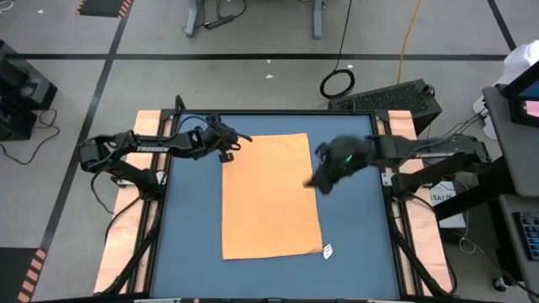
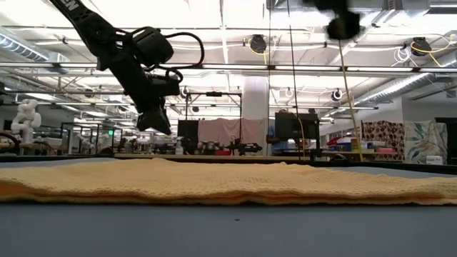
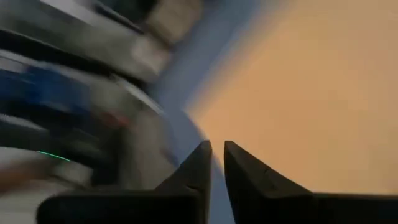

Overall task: Roll towel
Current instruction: Roll the yellow towel

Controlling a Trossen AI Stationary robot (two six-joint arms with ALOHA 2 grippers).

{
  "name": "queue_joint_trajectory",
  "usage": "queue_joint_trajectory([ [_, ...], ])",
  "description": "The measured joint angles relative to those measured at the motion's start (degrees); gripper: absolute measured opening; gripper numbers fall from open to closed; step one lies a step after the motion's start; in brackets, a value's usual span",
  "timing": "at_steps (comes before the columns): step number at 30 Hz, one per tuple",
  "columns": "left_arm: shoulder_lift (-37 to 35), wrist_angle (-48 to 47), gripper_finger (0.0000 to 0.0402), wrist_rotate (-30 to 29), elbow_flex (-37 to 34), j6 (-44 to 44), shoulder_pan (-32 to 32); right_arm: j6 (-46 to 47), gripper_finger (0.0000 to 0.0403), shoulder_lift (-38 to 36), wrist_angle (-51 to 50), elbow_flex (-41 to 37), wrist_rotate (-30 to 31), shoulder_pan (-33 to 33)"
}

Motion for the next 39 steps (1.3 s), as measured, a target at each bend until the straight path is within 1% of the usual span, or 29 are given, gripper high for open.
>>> queue_joint_trajectory([
  [2,0.0,-0.2,0.0176,0.3,0.0,0.0,0.0,-2.4,0.0049,-1.9,9.0,2.3,0.3,-3.5],
  [4,0.0,-0.9,0.0191,0.3,0.0,0.0,0.0,-4.6,0.0059,-3.2,9.8,6.4,2.7,-8.0],
  [7,0.0,-3.5,0.0211,0.1,0.0,-1.1,0.0,-8.9,0.007,-3.7,3.1,12.9,6.4,-14.8],
  [11,-0.9,-5.5,0.0232,-0.3,0.0,-3.9,-0.2,-14.8,0.0084,-3.6,-3.2,20.8,6.0,-20.2],
  [14,-3.2,-5.4,0.0238,-0.2,0.0,-6.5,-0.8,-16.1,0.0092,-3.3,-8.8,23.4,5.6,-22.4],
  [15,-3.9,-5.1,0.0238,-0.1,0.0,-7.5,-0.8,-16.3,0.0095,-3.3,-10.7,23.6,6.0,-22.4],
  [17,-6.1,-8.0,0.0238,-0.1,0.1,-10.1,-0.8,-16.5,0.01,-3.0,-14.3,23.5,5.8,-22.3],
  [19,-8.6,-10.8,0.0238,0.7,0.1,-14.7,-0.8,-17.0,0.0103,-2.9,-18.0,23.4,5.3,-22.0],
  [22,-12.9,-18.5,0.0238,5.1,0.9,-22.3,-0.4,-18.0,0.0108,-2.7,-20.6,23.6,4.8,-22.1],
  [24,-15.6,-21.2,0.0238,7.5,1.7,-27.1,-0.3,-19.7,0.011,-2.0,-23.0,23.6,4.5,-22.1],
  [28,-20.7,-23.5,0.0238,8.8,2.8,-37.2,-0.4,-25.2,0.0112,1.4,-27.4,23.5,4.5,-22.1],
  [31,-22.8,-23.2,0.0238,9.9,3.9,-47.4,-0.1,-30.0,0.0112,5.1,-28.6,23.0,4.1,-23.3],
  [33,-22.8,-23.3,0.0238,13.0,4.3,-54.5,0.6,-33.0,0.0112,8.0,-27.5,21.7,0.7,-24.7],
  [35,-22.5,-23.4,0.0238,16.7,4.3,-59.7,0.9,-36.2,0.0112,10.9,-25.6,19.9,-3.3,-26.6],
  [37,-21.9,-23.3,0.0238,17.9,4.3,-63.8,0.8,-38.3,0.0112,13.4,-23.1,17.6,-6.3,-28.5],
  [39,-21.4,-23.4,0.0239,18.3,4.3,-66.0,0.7,-40.0,0.0112,15.4,-20.3,14.8,-9.2,-30.3],
])
